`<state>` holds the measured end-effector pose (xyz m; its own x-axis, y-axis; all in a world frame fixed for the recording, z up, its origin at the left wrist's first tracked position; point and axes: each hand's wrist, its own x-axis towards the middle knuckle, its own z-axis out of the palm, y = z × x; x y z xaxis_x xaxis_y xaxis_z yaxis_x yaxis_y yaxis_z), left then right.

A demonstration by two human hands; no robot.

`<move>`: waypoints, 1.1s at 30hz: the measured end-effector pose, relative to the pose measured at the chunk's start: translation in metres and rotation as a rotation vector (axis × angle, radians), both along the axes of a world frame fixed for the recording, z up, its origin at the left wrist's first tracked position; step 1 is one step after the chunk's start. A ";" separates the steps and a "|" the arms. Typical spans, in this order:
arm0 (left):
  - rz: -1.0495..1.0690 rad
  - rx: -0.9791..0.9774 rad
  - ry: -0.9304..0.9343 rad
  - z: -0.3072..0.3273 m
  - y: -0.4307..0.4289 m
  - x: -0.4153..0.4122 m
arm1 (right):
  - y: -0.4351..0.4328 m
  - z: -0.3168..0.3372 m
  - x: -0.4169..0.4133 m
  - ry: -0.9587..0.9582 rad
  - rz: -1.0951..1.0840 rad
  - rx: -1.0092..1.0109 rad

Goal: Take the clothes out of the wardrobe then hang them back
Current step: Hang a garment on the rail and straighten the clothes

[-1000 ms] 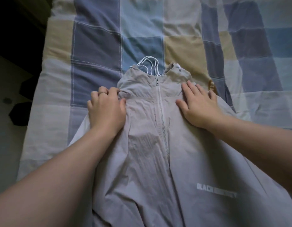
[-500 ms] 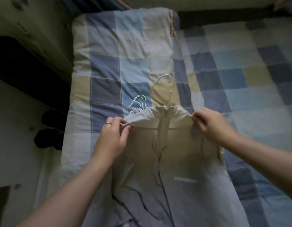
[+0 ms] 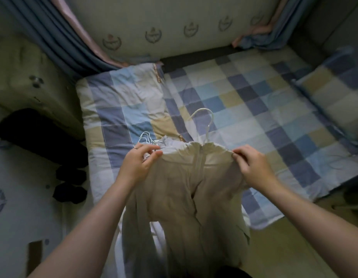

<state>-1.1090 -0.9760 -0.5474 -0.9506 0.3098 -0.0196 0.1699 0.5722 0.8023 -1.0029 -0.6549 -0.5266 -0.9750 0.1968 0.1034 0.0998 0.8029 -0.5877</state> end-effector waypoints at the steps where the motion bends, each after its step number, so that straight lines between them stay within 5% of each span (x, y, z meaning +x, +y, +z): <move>1: -0.028 0.000 -0.002 0.008 0.008 0.006 | 0.003 0.008 0.017 0.033 -0.040 -0.013; 10: -0.293 -0.030 0.112 0.061 0.140 0.068 | 0.088 0.050 0.150 0.191 -0.337 -0.032; 24: -0.764 0.049 0.281 0.124 0.513 0.258 | 0.337 0.116 0.435 0.307 -0.847 0.080; 33: -1.143 0.182 0.281 0.164 0.718 0.410 | 0.421 0.157 0.619 0.313 -1.219 0.239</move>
<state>-0.6991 -0.2580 -0.3838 -0.0855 0.9571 0.2770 0.6905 -0.1436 0.7089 -0.3834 -0.2337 -0.3692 -0.1054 0.8864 0.4508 0.7265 0.3782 -0.5738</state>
